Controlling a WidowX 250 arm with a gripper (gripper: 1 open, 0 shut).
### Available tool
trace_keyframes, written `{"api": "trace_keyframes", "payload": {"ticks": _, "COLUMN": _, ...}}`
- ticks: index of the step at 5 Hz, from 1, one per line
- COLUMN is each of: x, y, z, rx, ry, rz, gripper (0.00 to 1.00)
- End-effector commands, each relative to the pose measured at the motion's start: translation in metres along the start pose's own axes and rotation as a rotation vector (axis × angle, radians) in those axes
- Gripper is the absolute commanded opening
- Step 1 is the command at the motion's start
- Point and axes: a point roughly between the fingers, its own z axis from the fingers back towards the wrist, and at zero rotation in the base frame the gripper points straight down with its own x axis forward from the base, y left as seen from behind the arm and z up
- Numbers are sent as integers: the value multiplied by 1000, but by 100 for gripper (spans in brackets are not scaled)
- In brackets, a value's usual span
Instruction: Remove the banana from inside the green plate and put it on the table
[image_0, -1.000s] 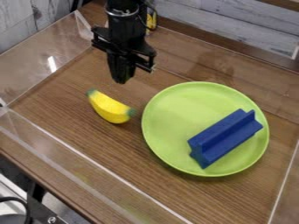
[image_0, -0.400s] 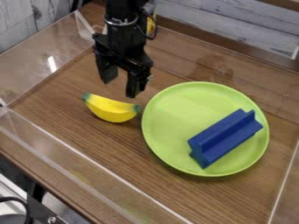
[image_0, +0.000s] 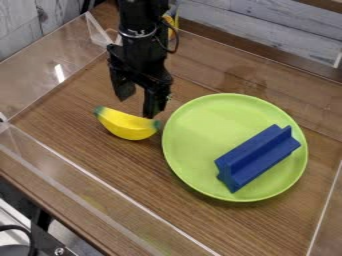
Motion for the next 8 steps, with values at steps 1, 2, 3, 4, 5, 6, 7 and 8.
{"api": "trace_keyframes", "payload": {"ticks": 1, "x": 3, "y": 6, "z": 9, "rx": 18, "ry": -51, "rz": 3, "gripper": 100}}
{"api": "trace_keyframes", "payload": {"ticks": 2, "x": 3, "y": 6, "z": 5, "rx": 16, "ry": -51, "rz": -5, "gripper": 100}}
{"api": "trace_keyframes", "payload": {"ticks": 3, "x": 4, "y": 6, "z": 2, "rx": 13, "ry": -52, "rz": -11, "gripper": 100}}
{"api": "trace_keyframes", "payload": {"ticks": 4, "x": 4, "y": 6, "z": -1, "rx": 11, "ry": -52, "rz": -17, "gripper": 100}}
{"api": "trace_keyframes", "payload": {"ticks": 5, "x": 5, "y": 6, "z": -4, "rx": 8, "ry": -53, "rz": -24, "gripper": 100}}
{"api": "trace_keyframes", "payload": {"ticks": 6, "x": 6, "y": 6, "z": -6, "rx": 6, "ry": -53, "rz": -31, "gripper": 100}}
{"api": "trace_keyframes", "payload": {"ticks": 7, "x": 7, "y": 6, "z": -7, "rx": 4, "ry": -55, "rz": -38, "gripper": 0}}
{"api": "trace_keyframes", "payload": {"ticks": 8, "x": 8, "y": 7, "z": -4, "rx": 7, "ry": -55, "rz": -45, "gripper": 0}}
